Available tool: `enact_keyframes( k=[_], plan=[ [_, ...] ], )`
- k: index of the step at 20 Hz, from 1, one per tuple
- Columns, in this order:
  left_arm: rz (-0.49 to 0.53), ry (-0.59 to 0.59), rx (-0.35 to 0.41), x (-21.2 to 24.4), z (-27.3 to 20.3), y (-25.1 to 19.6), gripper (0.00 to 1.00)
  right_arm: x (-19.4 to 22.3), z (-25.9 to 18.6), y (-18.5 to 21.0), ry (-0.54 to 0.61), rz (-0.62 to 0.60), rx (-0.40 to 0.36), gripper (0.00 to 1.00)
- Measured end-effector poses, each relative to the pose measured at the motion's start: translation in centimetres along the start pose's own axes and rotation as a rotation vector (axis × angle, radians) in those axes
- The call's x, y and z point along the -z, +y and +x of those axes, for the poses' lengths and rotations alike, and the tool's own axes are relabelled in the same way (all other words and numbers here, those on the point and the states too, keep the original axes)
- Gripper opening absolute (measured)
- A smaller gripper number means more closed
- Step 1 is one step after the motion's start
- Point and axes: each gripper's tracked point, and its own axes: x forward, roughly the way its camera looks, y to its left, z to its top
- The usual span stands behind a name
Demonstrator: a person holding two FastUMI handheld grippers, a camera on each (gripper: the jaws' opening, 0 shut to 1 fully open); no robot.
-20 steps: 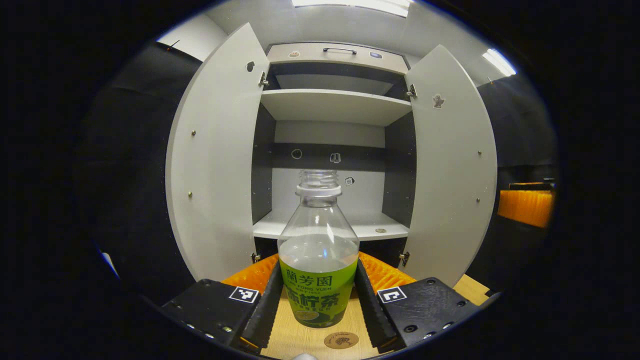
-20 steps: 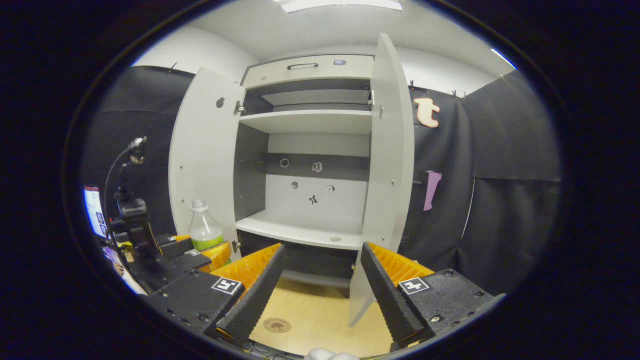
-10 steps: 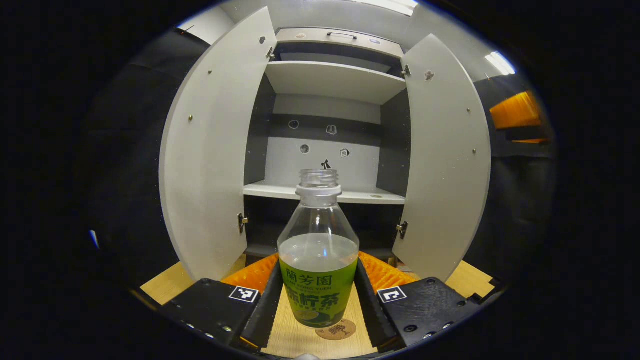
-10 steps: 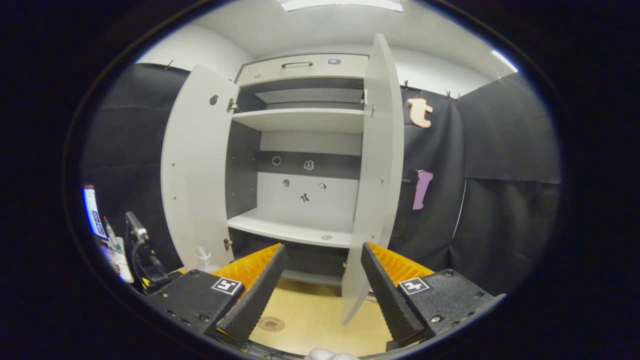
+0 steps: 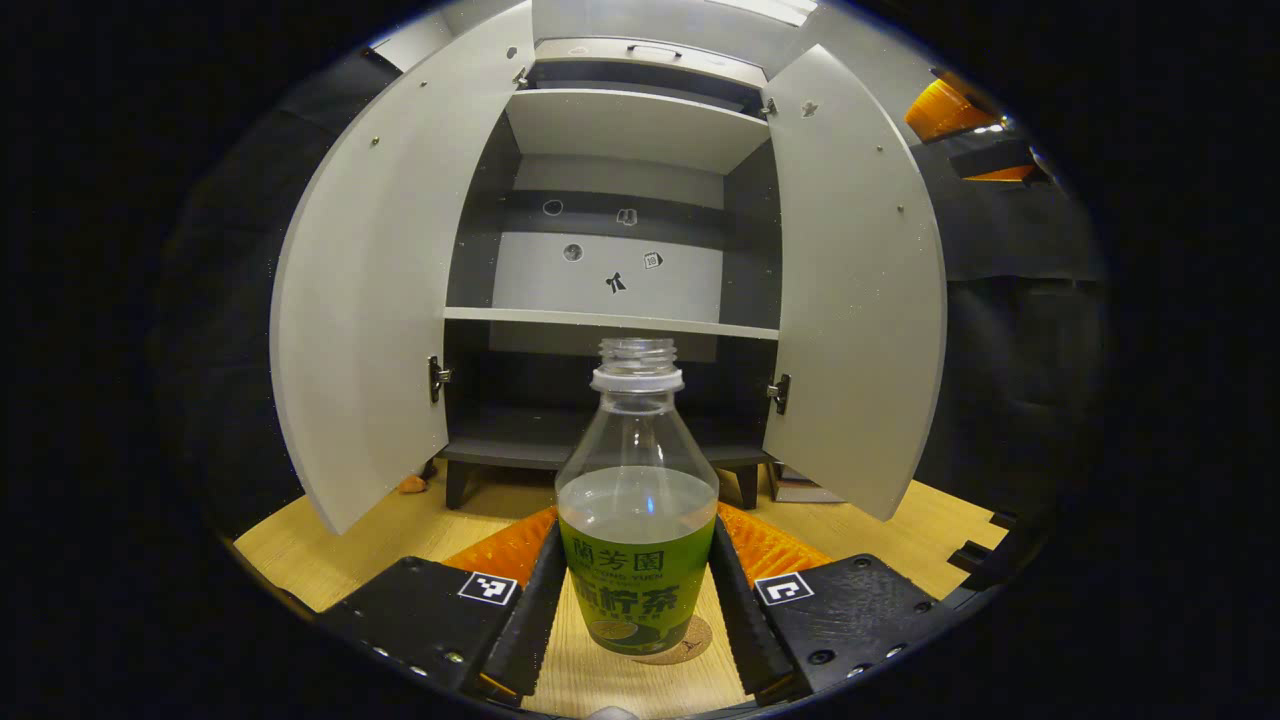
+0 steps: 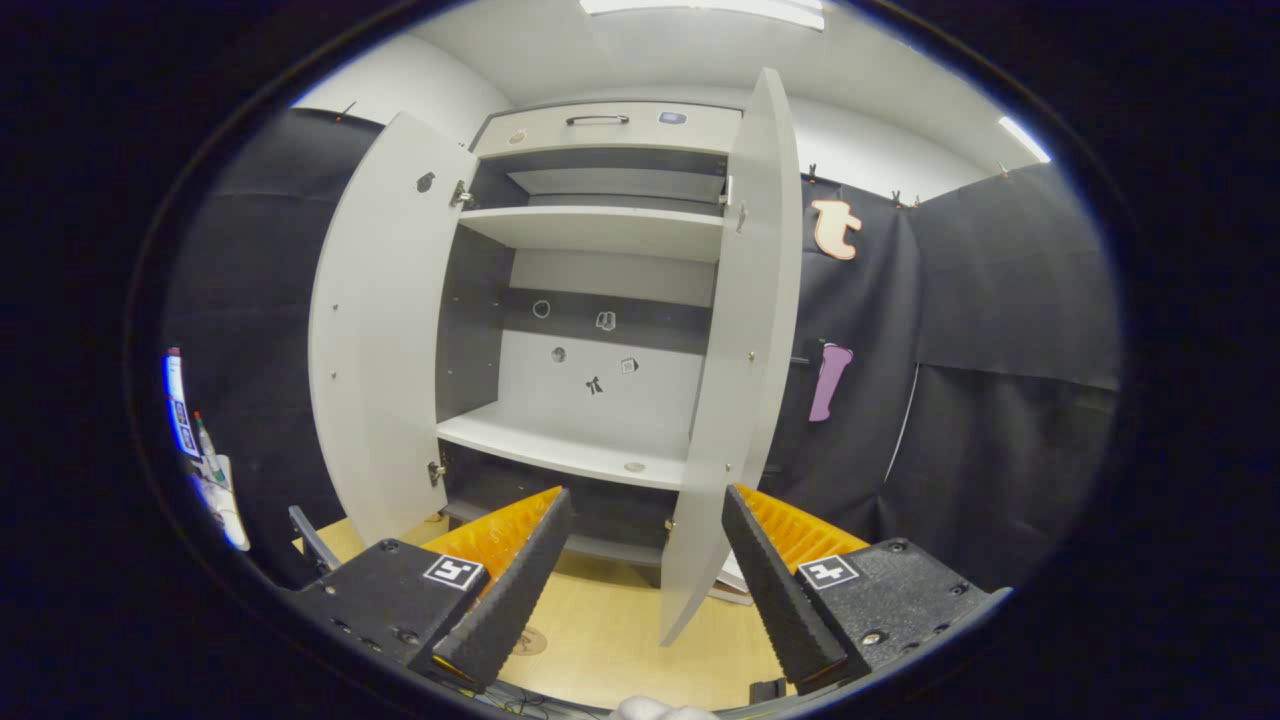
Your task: Grasp the bottle in the cabinet with the left hand and place it on the coaster, then close the right door with the right hand and the left door with the left hand.
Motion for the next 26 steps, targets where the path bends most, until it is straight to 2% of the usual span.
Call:
enact_keyframes(
  k=[4, 9, 18, 23, 24, 25, 26],
  plan=[
    [0.044, -0.022, 0.05, 1.1, 1.6, -1.8, 0.72, 1.0, 0.1, -0.4, 0.035, -0.016, 0.015, 1.0],
    [0.038, -0.001, 0.082, 3.6, 4.0, -2.6, 0.72, 1.7, 0.3, -0.6, 0.06, -0.039, 0.028, 1.0],
    [0.031, 0.087, 0.08, 7.8, 5.0, -2.1, 0.72, 2.7, 0.4, -0.1, 0.094, -0.058, 0.028, 0.99],
    [0.071, 0.08, 0.091, 7.9, 4.9, -2.4, 0.73, 3.0, 0.4, 0.1, 0.103, -0.058, 0.026, 0.99],
    [0.079, 0.09, 0.086, 8.1, 4.9, -2.3, 0.79, 2.9, 0.4, 0.2, 0.102, -0.059, 0.025, 0.99],
    [0.081, 0.104, 0.08, 8.3, 4.7, -2.2, 0.76, 2.9, 0.3, 0.1, 0.099, -0.059, 0.025, 0.99],
    [0.081, 0.102, 0.076, 8.2, 4.7, -2.1, 0.78, 2.8, 0.3, 0.2, 0.098, -0.059, 0.024, 0.99]
  ],
)
